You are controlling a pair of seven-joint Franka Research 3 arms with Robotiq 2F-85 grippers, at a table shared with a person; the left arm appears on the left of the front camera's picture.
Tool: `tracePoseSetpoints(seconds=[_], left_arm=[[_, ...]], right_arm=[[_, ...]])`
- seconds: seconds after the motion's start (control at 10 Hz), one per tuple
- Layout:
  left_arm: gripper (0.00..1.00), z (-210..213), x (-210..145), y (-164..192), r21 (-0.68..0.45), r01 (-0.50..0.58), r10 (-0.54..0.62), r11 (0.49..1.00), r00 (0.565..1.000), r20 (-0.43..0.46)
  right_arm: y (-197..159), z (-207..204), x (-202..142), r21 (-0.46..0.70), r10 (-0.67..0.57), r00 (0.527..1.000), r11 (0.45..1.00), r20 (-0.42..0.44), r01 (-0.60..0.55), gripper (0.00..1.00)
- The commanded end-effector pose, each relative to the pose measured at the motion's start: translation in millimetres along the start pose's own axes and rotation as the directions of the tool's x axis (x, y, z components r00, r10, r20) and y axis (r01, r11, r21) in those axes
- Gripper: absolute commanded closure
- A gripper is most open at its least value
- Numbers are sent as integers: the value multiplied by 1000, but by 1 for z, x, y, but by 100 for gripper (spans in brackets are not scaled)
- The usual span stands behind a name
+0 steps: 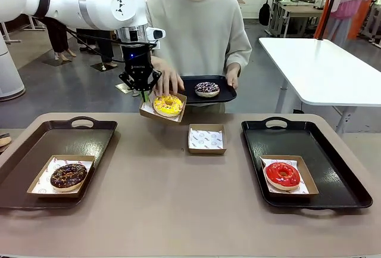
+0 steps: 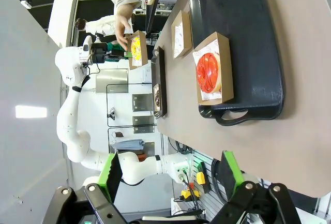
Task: Individually package the donuts and arrange them on the tray.
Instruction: Place the picked Paper togo box on the Handle tray while simultaneously picking up another Paper togo box from the table with the other hand.
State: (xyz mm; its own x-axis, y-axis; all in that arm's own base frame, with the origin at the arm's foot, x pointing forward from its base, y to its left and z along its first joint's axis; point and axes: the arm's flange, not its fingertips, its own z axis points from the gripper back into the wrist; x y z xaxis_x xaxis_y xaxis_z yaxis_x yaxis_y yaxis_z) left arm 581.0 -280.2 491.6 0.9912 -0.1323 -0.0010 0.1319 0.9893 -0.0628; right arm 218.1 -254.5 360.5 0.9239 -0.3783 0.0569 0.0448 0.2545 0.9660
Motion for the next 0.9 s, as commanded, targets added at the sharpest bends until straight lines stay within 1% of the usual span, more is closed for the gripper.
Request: tracePoseSetpoints(seconds=[0.0, 0.8], left_arm=[[100, 2, -4, 1, 1, 3, -3, 1000, 1000, 5], [100, 2, -4, 1, 1, 3, -3, 1000, 1000, 5]], right_arm=[[1, -1, -3, 13, 12, 1000, 1000, 4, -12, 0], [1, -1, -3, 13, 12, 1000, 1000, 4, -12, 0]])
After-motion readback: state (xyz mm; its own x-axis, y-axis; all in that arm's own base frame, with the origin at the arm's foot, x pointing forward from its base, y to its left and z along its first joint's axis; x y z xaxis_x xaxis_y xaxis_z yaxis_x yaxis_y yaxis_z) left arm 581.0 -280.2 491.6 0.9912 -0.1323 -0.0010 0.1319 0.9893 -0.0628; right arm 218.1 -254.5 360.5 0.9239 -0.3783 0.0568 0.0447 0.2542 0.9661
